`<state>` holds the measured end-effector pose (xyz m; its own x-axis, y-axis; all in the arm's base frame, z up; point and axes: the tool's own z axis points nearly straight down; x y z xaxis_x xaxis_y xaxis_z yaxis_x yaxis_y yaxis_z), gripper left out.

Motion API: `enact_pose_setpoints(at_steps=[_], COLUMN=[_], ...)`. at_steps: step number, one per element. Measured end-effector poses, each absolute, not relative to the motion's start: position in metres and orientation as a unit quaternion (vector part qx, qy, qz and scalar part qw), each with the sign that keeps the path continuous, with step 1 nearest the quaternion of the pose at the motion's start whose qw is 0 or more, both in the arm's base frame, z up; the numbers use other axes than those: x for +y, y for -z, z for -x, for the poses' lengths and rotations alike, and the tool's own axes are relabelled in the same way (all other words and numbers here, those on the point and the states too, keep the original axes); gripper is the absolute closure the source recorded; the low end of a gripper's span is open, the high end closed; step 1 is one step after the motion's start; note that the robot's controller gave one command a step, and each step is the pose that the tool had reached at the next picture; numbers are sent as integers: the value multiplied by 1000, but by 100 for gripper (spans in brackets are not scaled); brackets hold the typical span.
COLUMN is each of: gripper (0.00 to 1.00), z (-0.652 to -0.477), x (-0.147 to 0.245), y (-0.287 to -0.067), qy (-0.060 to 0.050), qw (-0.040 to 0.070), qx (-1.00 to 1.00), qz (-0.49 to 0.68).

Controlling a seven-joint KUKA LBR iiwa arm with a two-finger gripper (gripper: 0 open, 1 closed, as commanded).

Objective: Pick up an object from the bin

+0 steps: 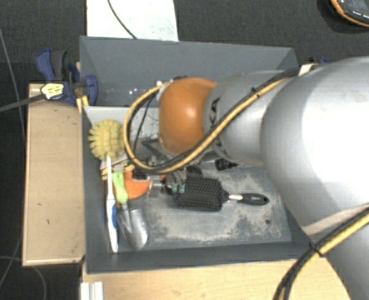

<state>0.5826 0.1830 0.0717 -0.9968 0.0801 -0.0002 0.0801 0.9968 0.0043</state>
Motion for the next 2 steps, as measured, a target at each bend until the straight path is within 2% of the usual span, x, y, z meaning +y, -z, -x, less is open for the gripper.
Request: enact_pose_setpoints(at_steps=[1, 2], gripper=[100, 100], z=[-581, -580], x=[182, 182], y=[-78, -108], qy=[-1, -1], qw=[-2, -4], qx=[999, 999], qz=[-41, -41])
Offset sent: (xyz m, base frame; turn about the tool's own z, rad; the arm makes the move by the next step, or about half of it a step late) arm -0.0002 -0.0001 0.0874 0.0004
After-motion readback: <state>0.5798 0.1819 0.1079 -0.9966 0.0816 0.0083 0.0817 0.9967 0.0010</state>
